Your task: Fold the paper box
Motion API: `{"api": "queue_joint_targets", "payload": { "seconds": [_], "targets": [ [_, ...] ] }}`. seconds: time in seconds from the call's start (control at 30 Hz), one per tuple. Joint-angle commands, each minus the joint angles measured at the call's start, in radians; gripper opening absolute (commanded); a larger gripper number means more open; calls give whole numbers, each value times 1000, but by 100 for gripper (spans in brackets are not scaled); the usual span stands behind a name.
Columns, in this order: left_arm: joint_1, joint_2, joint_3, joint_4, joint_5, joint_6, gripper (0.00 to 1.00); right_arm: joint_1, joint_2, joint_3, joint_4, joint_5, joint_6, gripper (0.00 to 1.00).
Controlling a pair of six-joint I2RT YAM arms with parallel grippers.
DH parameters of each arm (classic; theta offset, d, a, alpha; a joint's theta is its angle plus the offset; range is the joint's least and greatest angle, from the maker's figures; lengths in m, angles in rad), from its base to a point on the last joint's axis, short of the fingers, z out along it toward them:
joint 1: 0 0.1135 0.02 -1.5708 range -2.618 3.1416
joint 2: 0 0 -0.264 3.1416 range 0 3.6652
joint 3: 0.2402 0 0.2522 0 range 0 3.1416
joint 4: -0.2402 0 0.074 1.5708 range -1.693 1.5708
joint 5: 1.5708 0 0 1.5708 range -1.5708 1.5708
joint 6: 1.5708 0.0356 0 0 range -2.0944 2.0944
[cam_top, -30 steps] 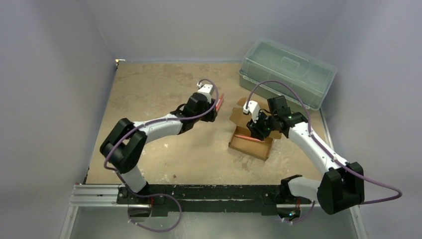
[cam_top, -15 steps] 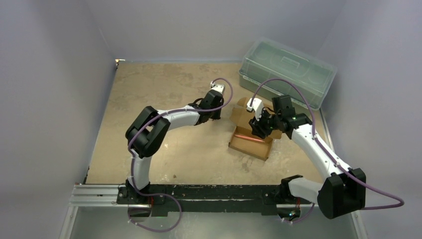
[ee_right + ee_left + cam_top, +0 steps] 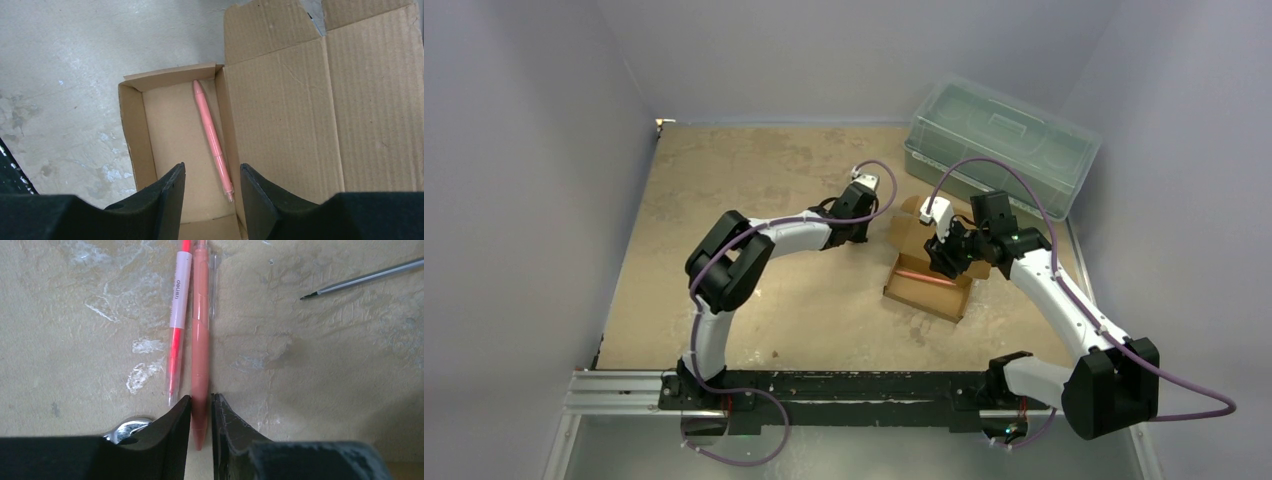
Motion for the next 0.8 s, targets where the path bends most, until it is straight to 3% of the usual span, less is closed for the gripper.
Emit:
{"api": "queue_joint_targets", "payload": {
  "seconds": [0.0,0.27,0.53,0.77],
  "targets": [
    [-12,2,35,-7,27,6,20,-5,-5,11,16,-31,6,47],
    [-28,-83,-53,25,45,-27,0,-8,-7,13,9,-46,6,47],
    [-42,-384,-307,164,31,-89,0,-17,-12,21,-6,-87,3,47],
    [-69,-675,-638,373,158,-231,0,-32,-23,30,-16,-130,-1,47]
  ]
}}
